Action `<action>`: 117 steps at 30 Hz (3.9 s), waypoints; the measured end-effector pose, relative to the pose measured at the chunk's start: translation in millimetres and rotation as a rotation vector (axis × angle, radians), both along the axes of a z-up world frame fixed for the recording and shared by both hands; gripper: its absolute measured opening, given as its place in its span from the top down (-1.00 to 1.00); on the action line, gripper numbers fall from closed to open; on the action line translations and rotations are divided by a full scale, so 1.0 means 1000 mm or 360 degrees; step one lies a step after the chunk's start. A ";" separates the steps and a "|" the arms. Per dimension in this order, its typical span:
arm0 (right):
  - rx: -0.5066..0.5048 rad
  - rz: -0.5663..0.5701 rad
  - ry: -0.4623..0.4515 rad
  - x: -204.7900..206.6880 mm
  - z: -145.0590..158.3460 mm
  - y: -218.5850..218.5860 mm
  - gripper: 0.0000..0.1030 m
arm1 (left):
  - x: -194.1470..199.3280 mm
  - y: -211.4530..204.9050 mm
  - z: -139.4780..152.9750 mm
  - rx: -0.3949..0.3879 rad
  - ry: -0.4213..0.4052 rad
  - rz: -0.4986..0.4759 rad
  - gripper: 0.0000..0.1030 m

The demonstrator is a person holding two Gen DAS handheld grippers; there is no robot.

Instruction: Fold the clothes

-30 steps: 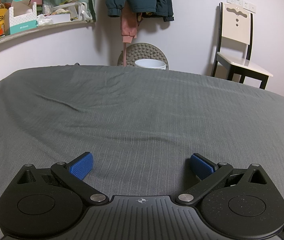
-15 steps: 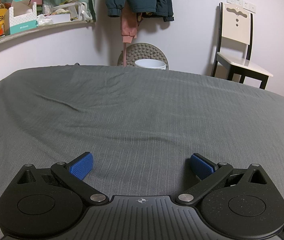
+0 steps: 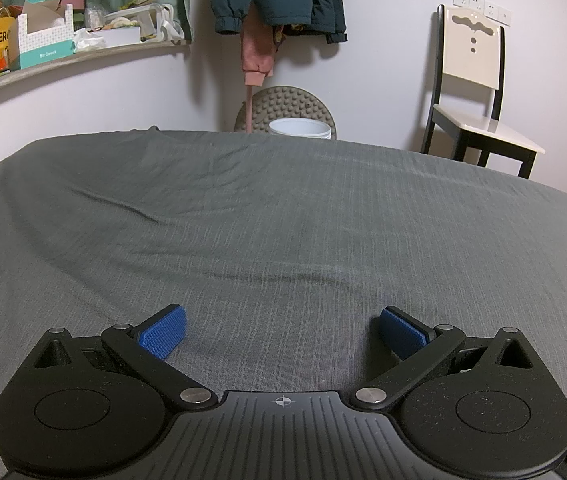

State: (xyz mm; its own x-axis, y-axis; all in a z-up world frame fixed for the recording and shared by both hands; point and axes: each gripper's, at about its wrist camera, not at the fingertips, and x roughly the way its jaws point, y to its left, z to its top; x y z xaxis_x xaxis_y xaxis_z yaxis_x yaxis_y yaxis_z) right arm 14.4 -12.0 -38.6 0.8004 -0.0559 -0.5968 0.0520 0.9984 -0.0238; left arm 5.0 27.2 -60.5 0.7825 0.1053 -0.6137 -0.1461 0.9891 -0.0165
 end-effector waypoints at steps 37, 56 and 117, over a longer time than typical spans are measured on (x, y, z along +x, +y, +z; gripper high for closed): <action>-0.0003 0.0003 -0.0005 0.002 0.001 -0.002 -1.00 | -0.003 -0.002 0.005 -0.0005 -0.0020 0.0026 -1.00; 0.0339 0.0114 -0.0247 -0.029 0.042 -0.083 -1.00 | -0.078 -0.029 0.243 0.0050 -0.0862 -0.0388 -1.00; 0.0383 0.0190 -0.0161 -0.078 0.049 -0.099 -1.00 | -0.677 0.399 0.150 0.0088 0.0120 0.1745 0.47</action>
State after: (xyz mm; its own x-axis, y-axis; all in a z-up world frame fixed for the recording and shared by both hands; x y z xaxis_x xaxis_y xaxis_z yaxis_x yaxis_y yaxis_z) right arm -63.3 -111.0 10.4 0.8489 0.1758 -0.4984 -0.0761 0.9739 0.2140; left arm -672.0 426.2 89.6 0.2082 0.7489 -0.6291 -0.9445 0.3211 0.0696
